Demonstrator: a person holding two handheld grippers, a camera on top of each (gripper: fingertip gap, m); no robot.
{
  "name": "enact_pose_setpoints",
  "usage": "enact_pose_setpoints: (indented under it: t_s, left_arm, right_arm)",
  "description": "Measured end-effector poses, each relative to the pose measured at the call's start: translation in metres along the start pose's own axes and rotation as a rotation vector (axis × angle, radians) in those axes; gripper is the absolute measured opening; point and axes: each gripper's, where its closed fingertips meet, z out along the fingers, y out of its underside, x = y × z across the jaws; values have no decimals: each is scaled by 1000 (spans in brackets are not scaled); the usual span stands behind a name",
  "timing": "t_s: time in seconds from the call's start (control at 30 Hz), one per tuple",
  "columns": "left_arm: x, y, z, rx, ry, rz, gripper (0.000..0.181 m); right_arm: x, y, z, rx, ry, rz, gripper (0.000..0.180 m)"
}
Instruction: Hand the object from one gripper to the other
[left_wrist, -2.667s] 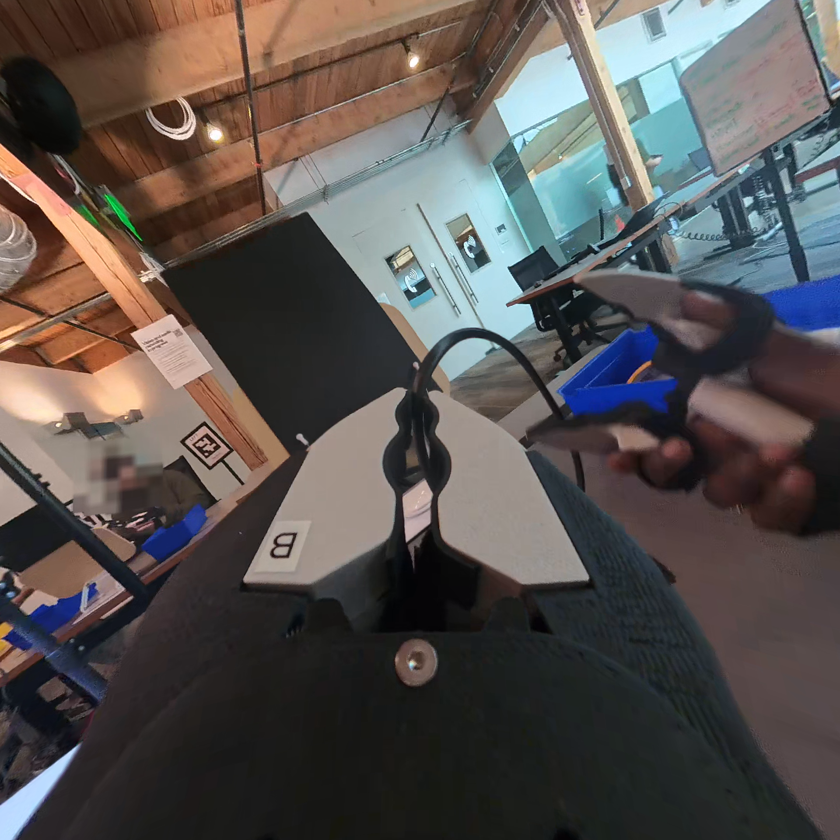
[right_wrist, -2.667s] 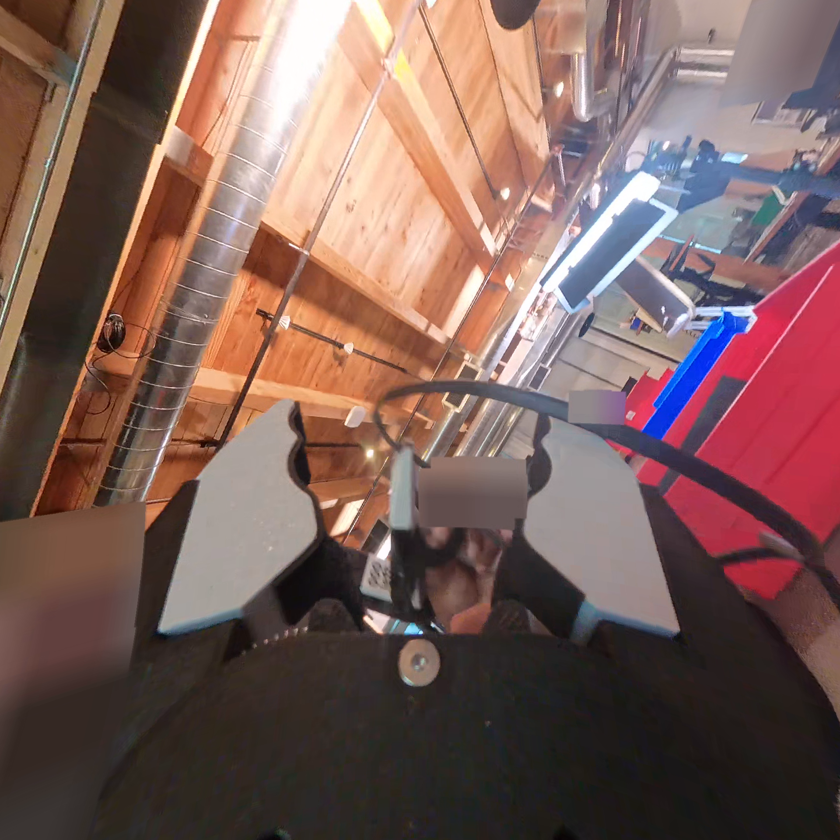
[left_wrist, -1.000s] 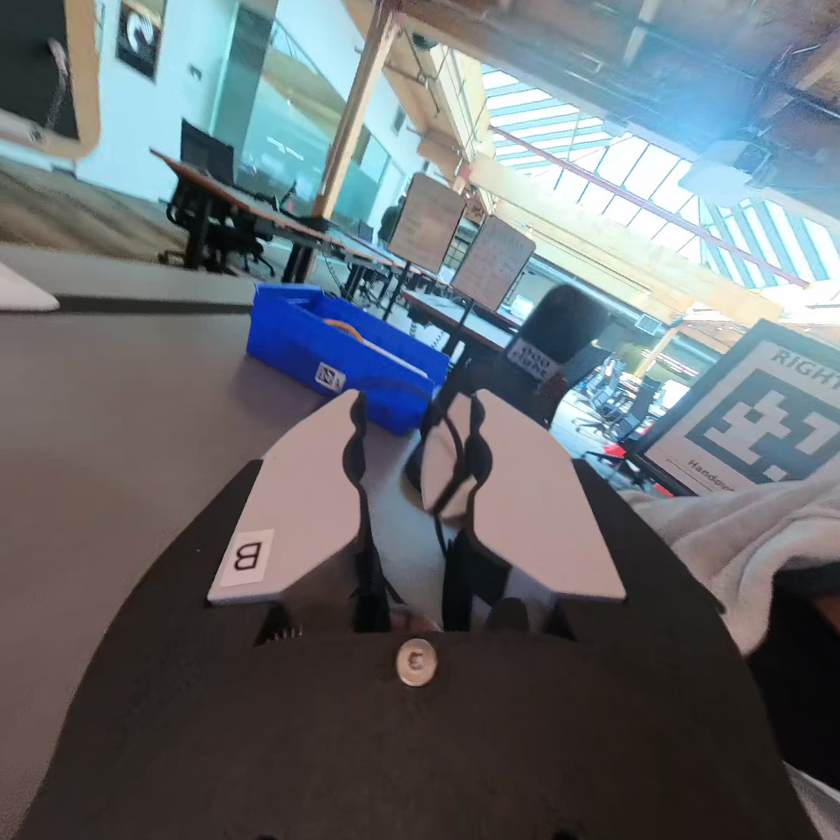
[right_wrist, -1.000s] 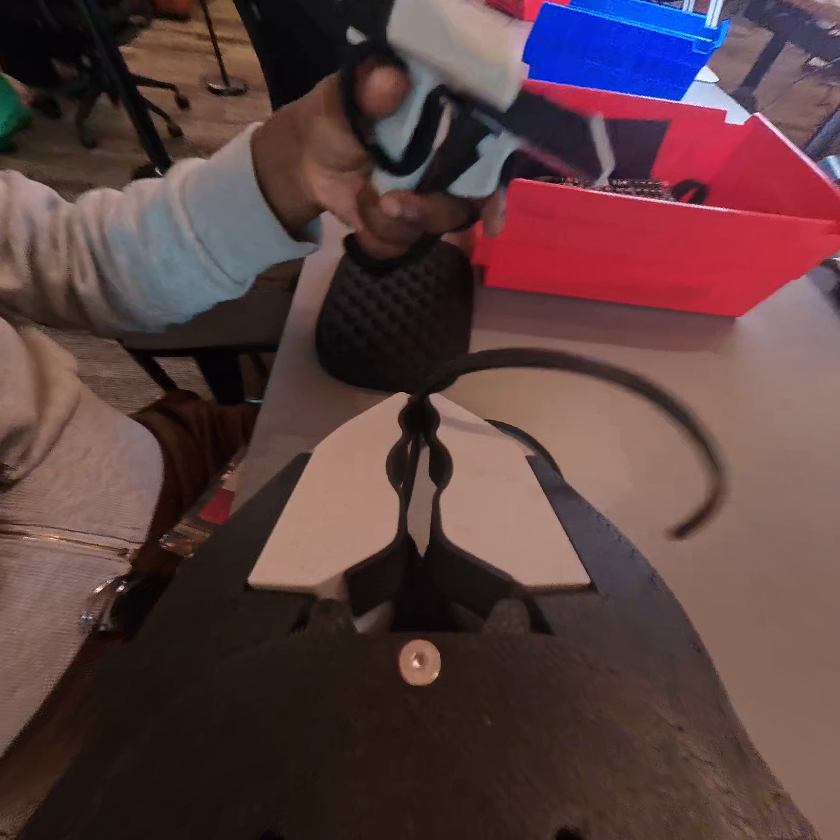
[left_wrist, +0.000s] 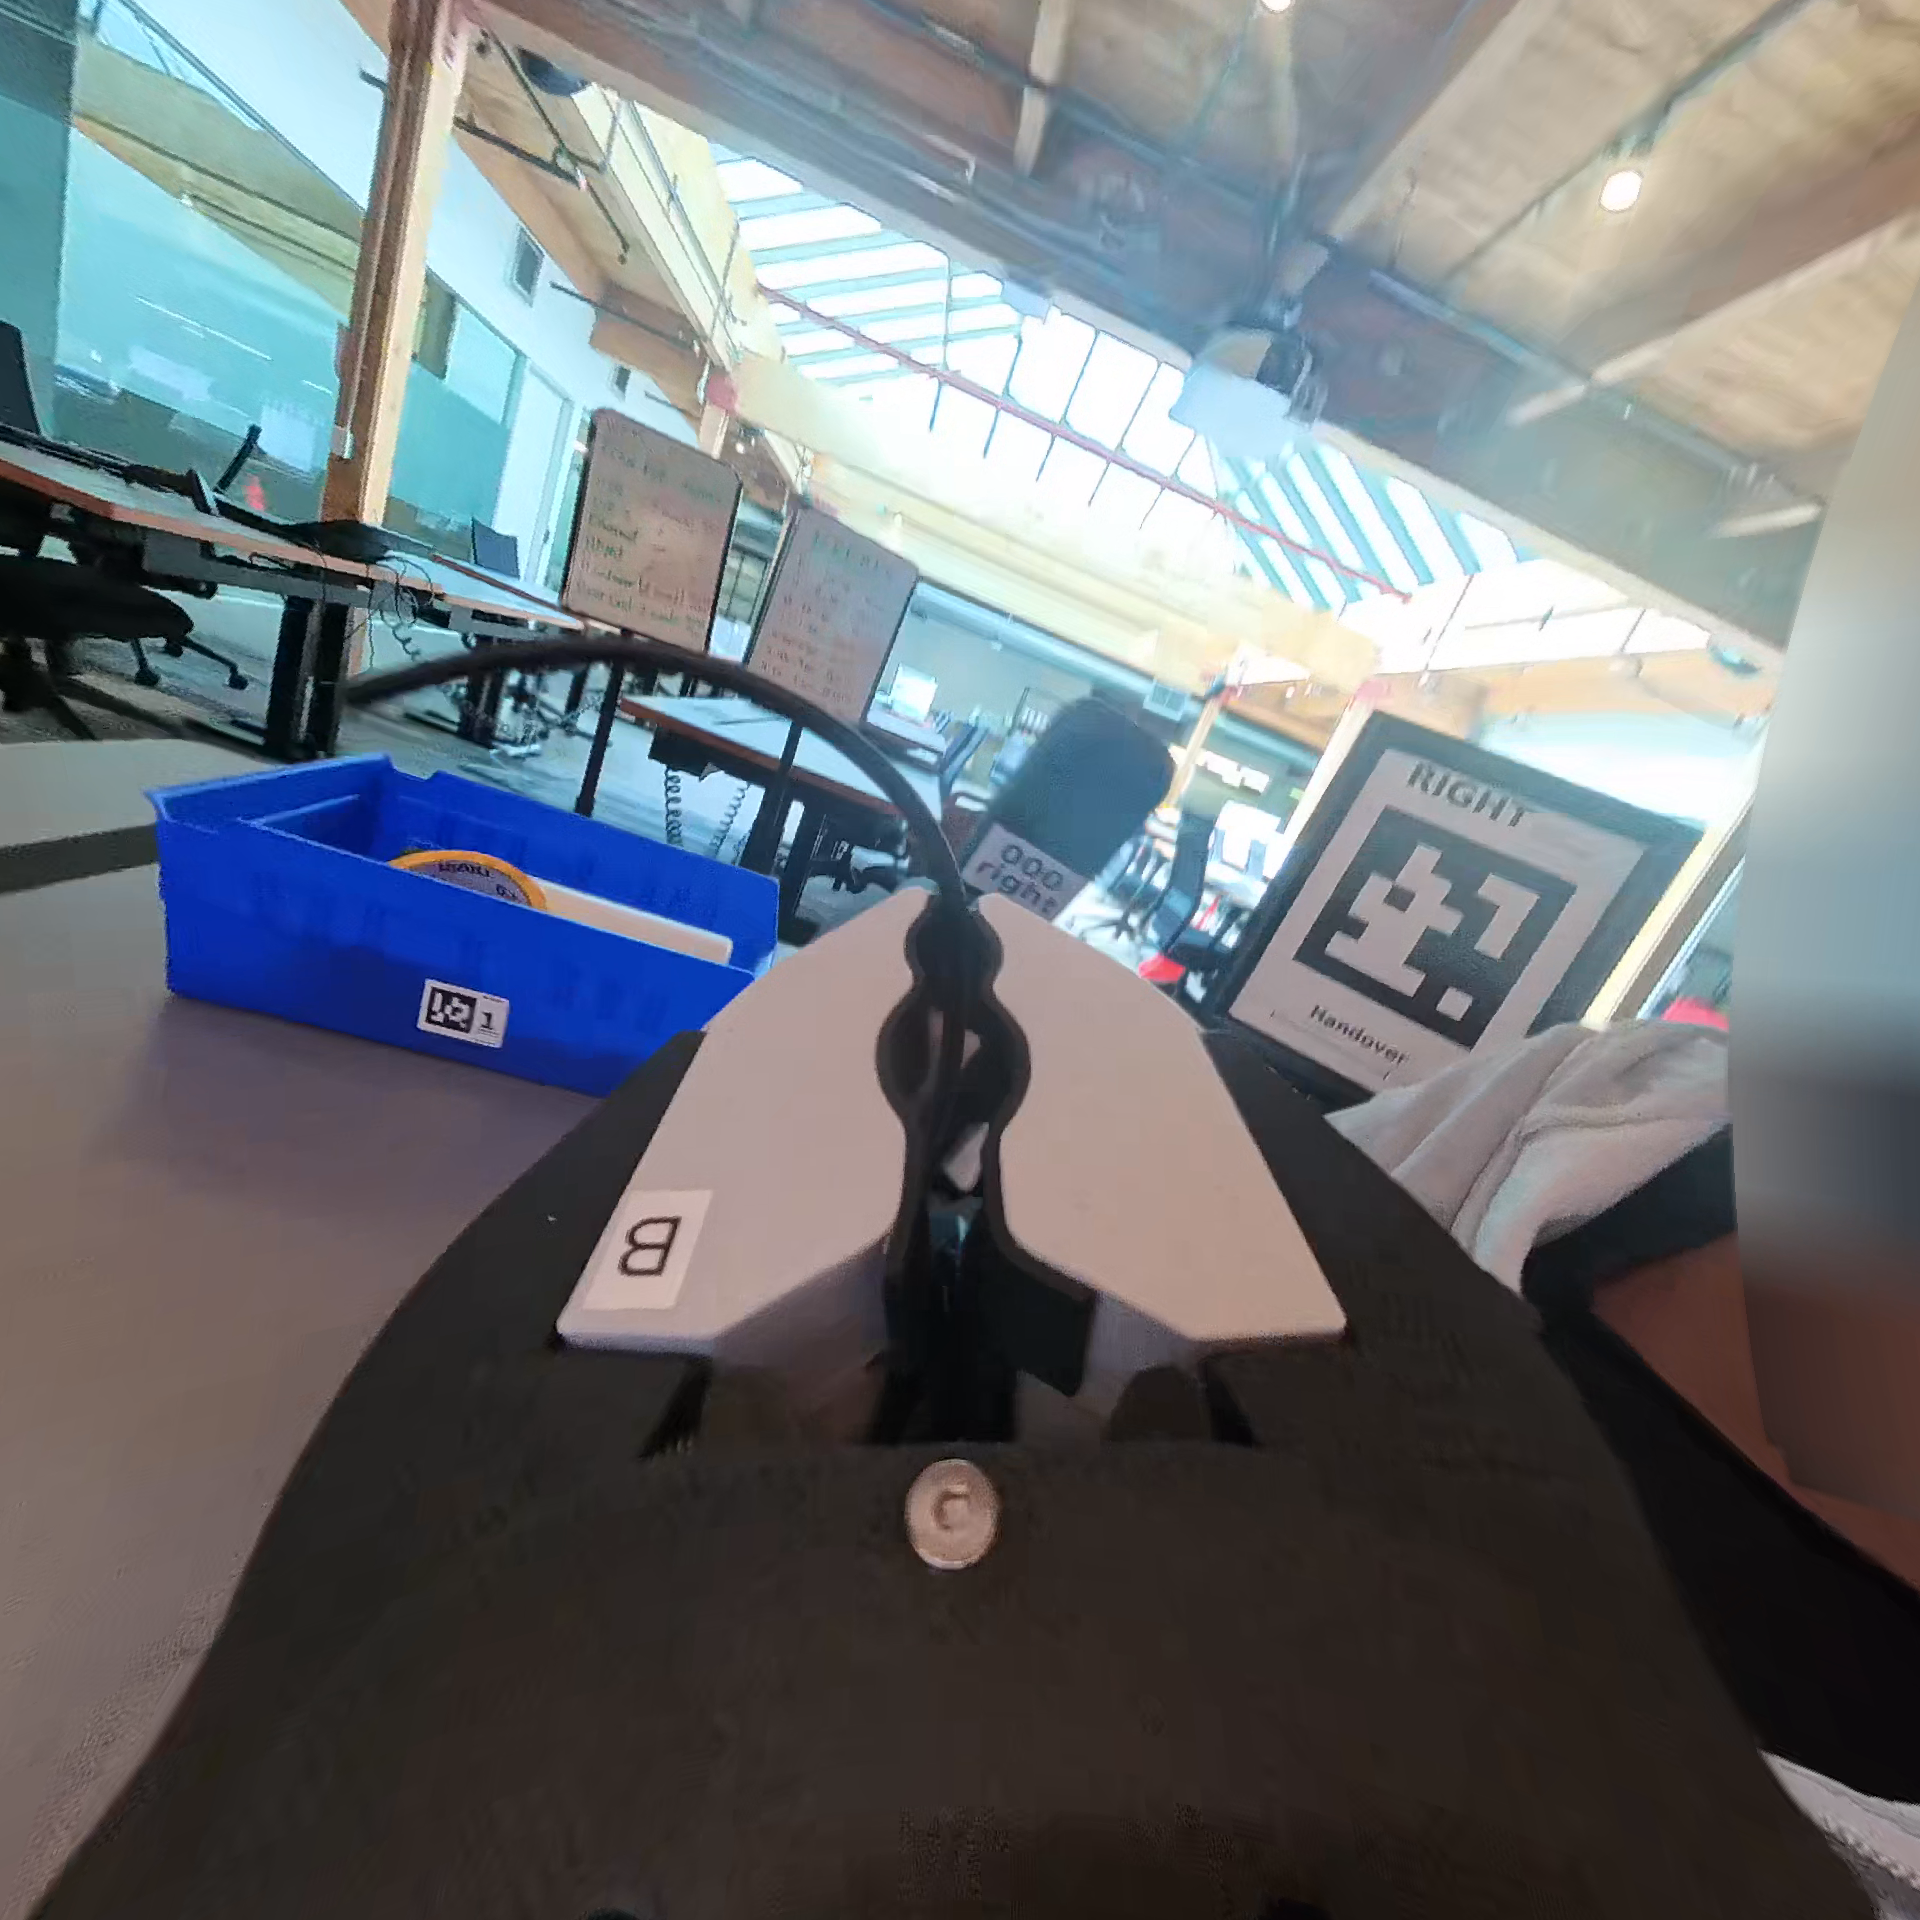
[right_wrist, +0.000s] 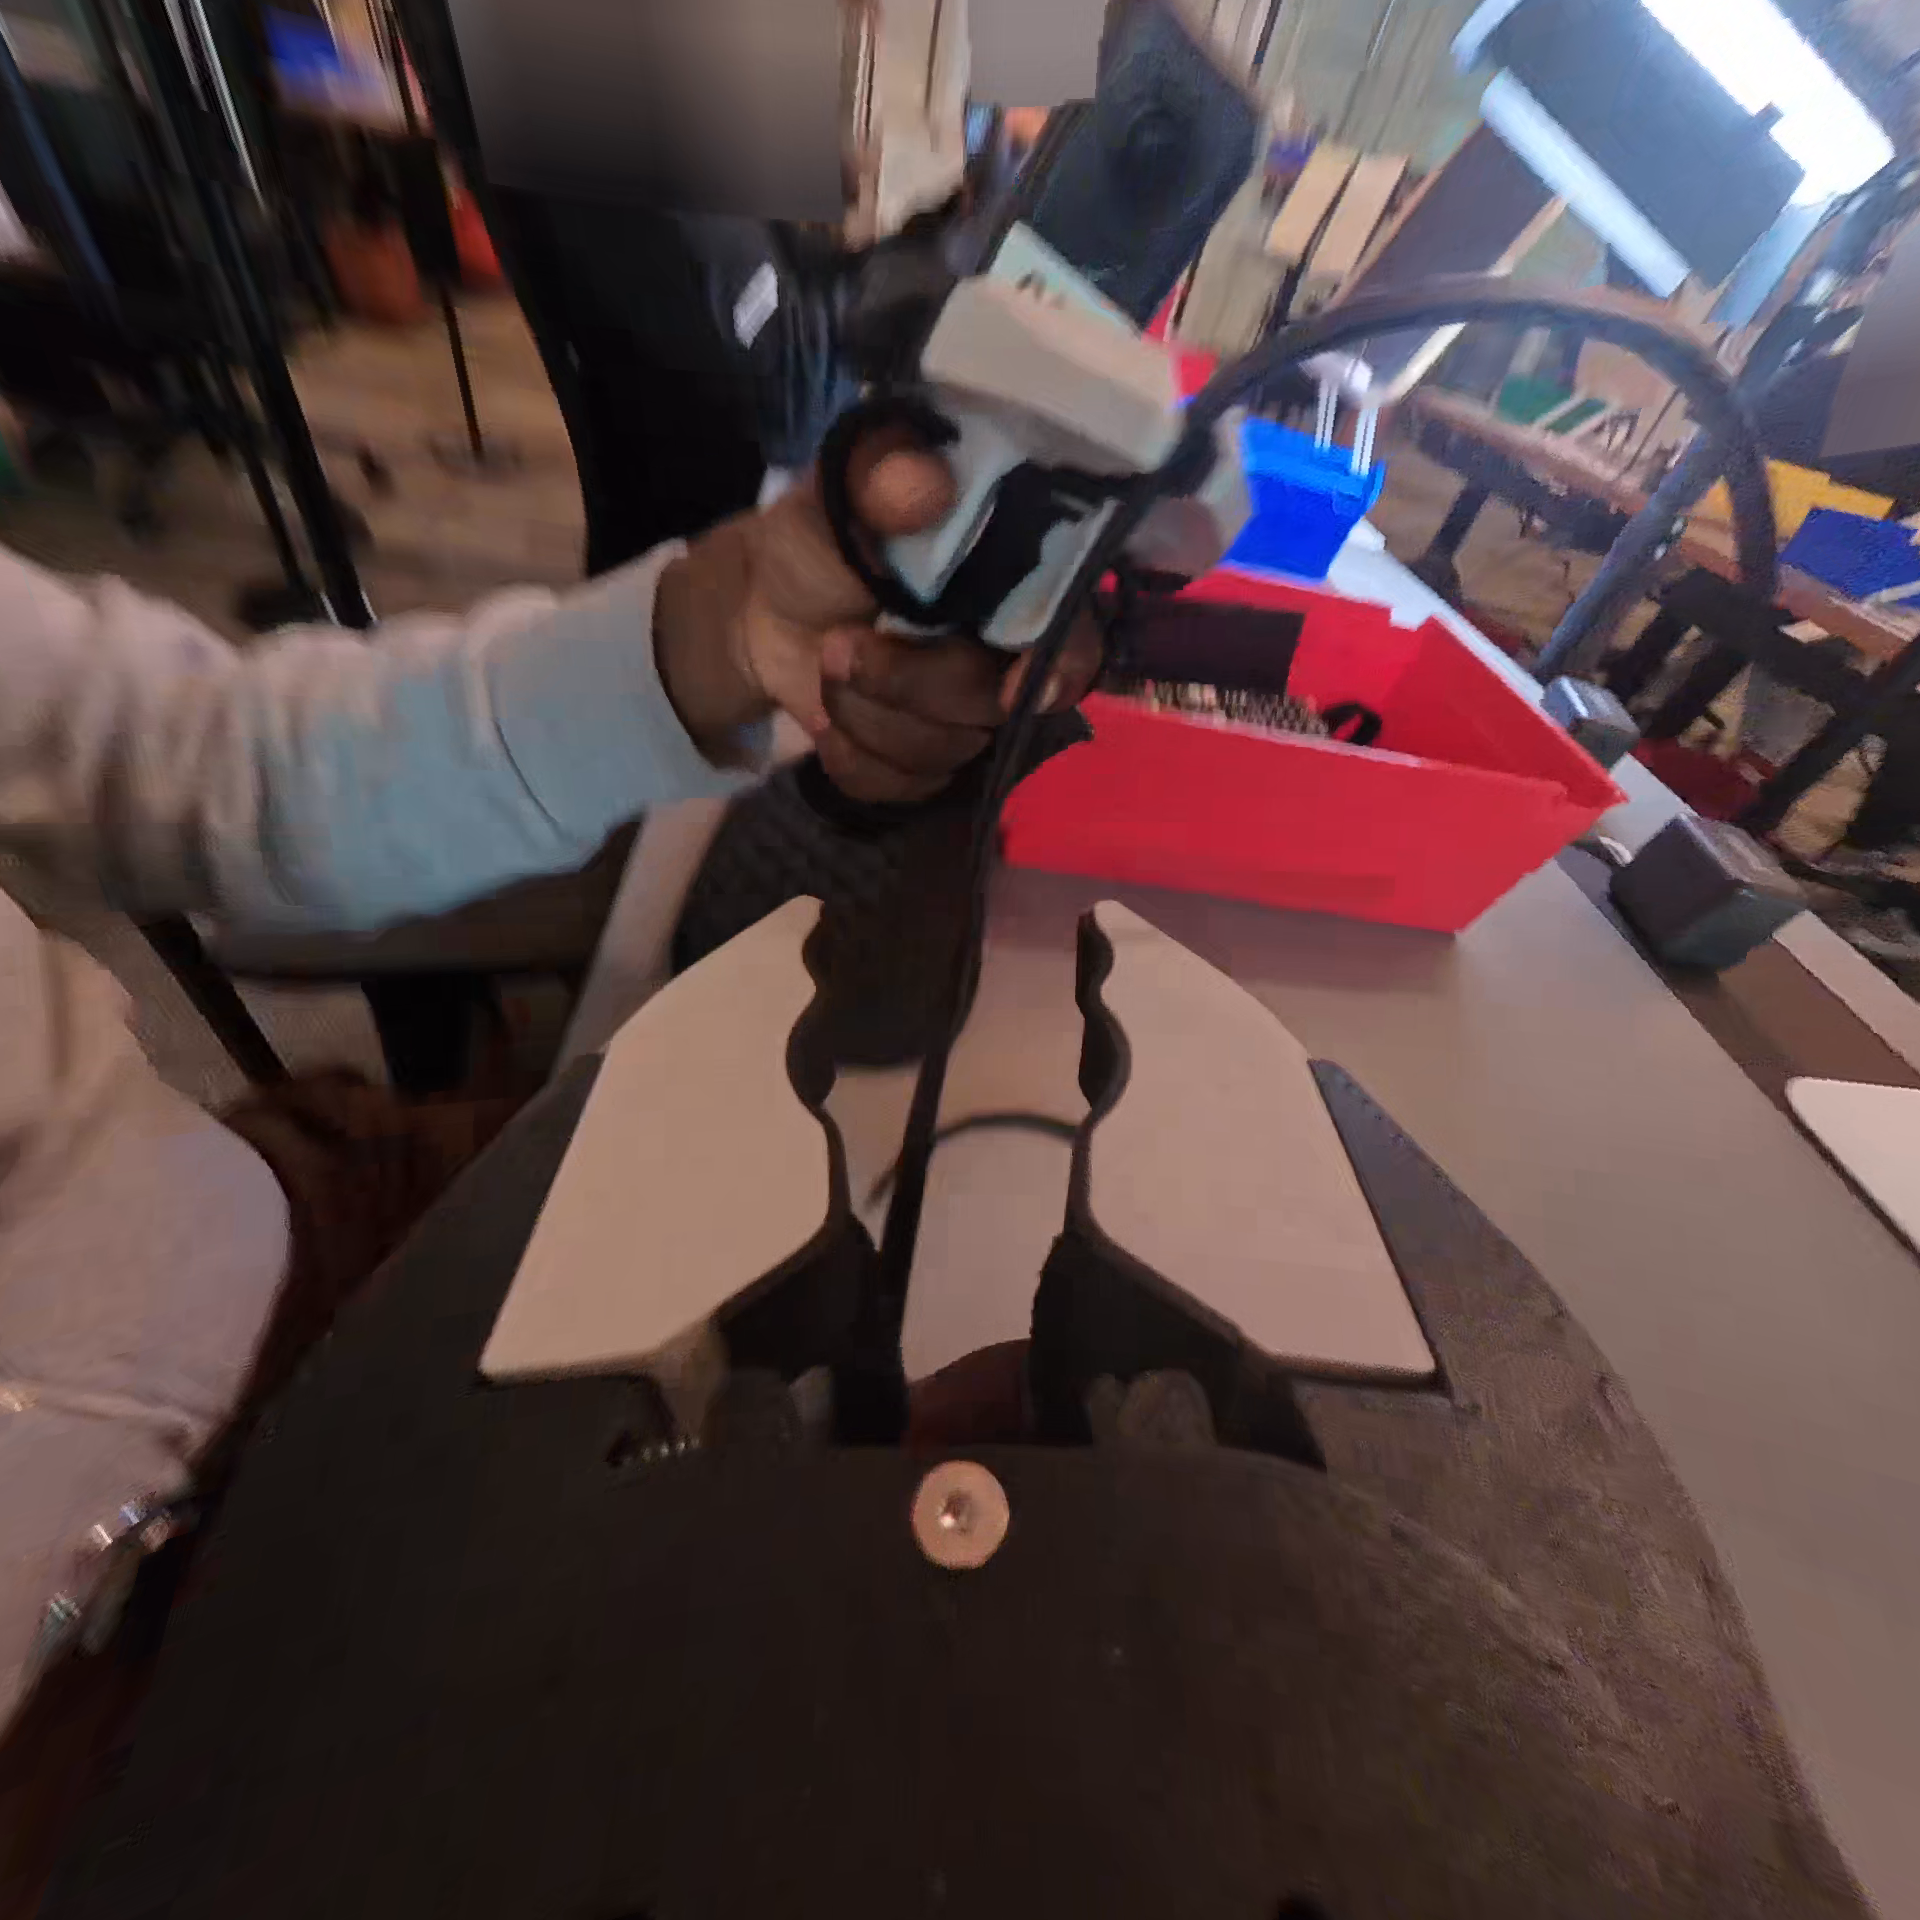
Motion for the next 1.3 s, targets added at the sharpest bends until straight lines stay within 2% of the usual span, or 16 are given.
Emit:
enact_pose_setpoints:
  t_s: [0.03, 0.17, 0.23, 0.3, 0.33, 0.43, 0.6, 0.7, 0.77, 0.83, 0.93, 1.07, 1.13, 1.23, 1.3]
  left_arm:
    - [3, -4, 3, -26, 2, 25, 3]
    - [10, -11, 18, -133, -4, 101, 4]
    - [12, -17, 25, -141, -1, 127, 4]
    - [16, -23, 31, -138, 18, 137, 5]
    - [18, -28, 32, -118, 24, 145, 5]
    - [18, -32, 28, -68, 1, 183, 17]
    - [14, -5, 24, -96, -14, 196, 30]
    - [15, 0, 32, -112, 8, 217, 19]
    - [16, -1, 36, -139, 16, 236, 4]
    - [16, -4, 38, -164, 13, 251, 4]
    - [19, -16, 38, -145, 4, 270, 7]
    - [20, -26, 37, -131, 0, 277, 6]
    - [21, -27, 38, -133, 5, 277, 6]
    - [21, -31, 41, -113, -5, 275, 3]
    - [21, -33, 39, -90, -16, 268, 10]
  right_arm:
    - [3, -11, -4, 65, -12, 51, 45]
    - [8, -51, -13, 241, -89, 198, 43]
    - [11, -67, -16, 276, -107, 233, 36]
    - [16, -77, -17, 281, -96, 234, 6]
    - [21, -81, -18, 282, -73, 222, 5]
    - [28, -93, -25, 301, -44, 210, 4]
    - [35, -109, -37, 336, -48, 221, 5]
    - [34, -114, -38, 331, -45, 207, 4]
    - [33, -117, -39, 336, -47, 207, 5]
    - [35, -120, -41, 351, -28, 206, 5]
    - [38, -119, -48, 384, 8, 203, 28]
    - [32, -93, -40, 310, -6, 260, 34]
    - [28, -81, -31, 258, -27, 286, 33]
    - [23, -78, -23, 230, -59, 274, 4]
    - [24, -82, -23, 227, -45, 249, 4]
